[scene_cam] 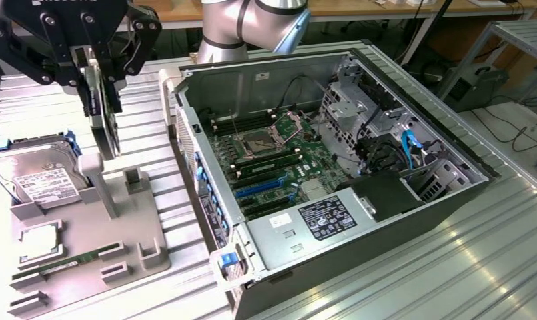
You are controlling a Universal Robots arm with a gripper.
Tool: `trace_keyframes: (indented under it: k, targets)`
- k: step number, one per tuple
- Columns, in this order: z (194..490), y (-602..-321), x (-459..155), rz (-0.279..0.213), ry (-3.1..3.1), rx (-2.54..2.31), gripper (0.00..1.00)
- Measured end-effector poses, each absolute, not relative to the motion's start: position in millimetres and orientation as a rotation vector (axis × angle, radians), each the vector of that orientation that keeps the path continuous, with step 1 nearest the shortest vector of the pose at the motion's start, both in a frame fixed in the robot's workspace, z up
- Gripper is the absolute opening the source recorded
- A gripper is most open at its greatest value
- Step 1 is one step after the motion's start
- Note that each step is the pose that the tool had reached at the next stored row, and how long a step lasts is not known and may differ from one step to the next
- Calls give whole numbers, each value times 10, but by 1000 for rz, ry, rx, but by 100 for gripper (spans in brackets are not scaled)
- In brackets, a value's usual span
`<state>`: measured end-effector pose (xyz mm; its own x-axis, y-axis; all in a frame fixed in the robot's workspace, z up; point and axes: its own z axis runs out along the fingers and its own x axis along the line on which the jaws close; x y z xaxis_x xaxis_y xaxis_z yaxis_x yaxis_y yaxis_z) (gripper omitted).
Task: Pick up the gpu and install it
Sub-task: 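Pick up the gpu and move the gpu toward the slot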
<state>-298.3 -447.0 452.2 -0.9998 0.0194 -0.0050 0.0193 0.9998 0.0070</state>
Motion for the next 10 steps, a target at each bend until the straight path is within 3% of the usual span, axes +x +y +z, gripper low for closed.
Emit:
trace_keyframes:
  k: [10]
  targets:
    - [4521,-4470,-2905,11,3136,30,27]
